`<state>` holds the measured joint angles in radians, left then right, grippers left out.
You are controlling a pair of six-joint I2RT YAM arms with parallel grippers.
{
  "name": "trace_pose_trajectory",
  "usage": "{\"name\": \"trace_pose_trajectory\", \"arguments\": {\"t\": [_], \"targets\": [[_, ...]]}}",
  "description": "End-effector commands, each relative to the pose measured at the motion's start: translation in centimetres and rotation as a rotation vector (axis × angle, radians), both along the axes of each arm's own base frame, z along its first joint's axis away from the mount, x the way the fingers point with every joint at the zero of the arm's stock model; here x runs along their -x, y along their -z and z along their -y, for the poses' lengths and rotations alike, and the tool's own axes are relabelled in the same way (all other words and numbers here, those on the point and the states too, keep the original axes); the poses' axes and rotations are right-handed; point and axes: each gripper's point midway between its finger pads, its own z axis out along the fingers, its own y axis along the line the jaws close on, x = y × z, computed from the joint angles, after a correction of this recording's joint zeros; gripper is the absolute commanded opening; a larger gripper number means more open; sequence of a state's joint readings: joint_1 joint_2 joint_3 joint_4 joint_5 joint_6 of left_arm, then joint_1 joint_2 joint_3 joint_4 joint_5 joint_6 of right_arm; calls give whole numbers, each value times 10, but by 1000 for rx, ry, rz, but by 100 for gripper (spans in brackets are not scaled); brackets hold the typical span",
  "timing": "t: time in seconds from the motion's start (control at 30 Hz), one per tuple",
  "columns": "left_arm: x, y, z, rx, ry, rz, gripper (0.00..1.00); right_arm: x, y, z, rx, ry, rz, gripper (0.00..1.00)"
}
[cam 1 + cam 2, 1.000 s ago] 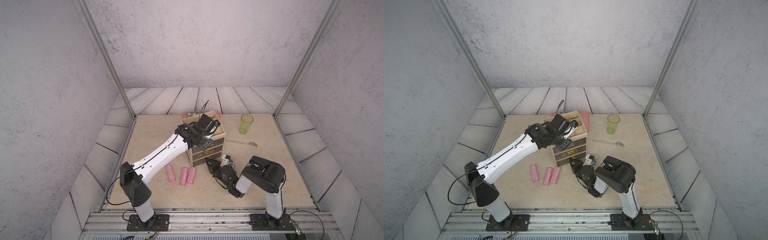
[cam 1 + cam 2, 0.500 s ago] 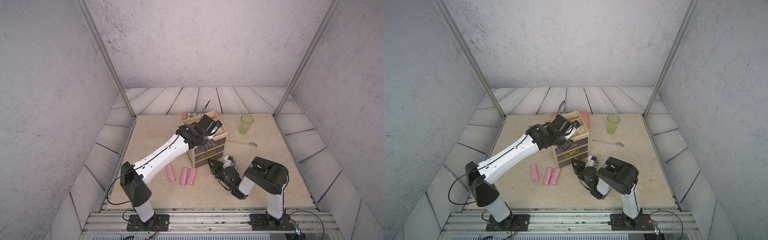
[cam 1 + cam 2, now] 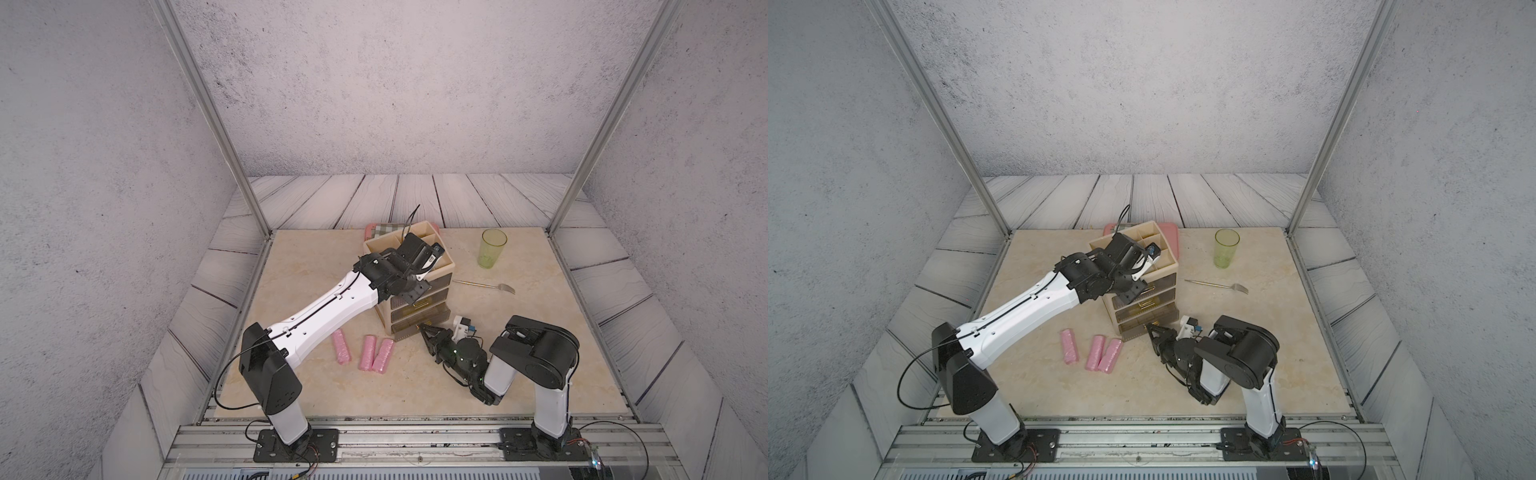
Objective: Sort the rolls of trash bags by color and place them into the drawer
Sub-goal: Open the drawer in the storage box.
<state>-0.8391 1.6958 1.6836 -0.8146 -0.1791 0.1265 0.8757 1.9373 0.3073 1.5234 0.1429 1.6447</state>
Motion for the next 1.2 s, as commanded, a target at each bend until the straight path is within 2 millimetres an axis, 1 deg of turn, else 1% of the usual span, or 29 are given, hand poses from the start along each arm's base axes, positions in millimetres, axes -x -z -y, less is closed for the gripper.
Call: {"name": "trace_pose_trajectory", "arguments": {"t": [0.0,0.17,0.37,0.53,0.83,1.07,1.17], "targets": [[-8,25,-18,-76,-65,-29,52,15,34,18,134,-11,-80,8],[-10,27,-16,-74,-65,-32,52,25,34,29,143,-16,-87,8],[-11,27,-17,-76,-72,-32,52,35,31,35,153,-41,-80,8],[-13,26,-16,-73,-75,-31,52,42,28,34,150,-66,-74,8],[-15,28,-16,-76,-77,-35,52,55,30,34,157,-94,-83,7],[-16,29,-16,-76,-76,-39,52,65,34,40,161,-108,-107,5],[-16,29,-17,-77,-78,-40,52,69,38,45,168,-107,-119,5]]}}
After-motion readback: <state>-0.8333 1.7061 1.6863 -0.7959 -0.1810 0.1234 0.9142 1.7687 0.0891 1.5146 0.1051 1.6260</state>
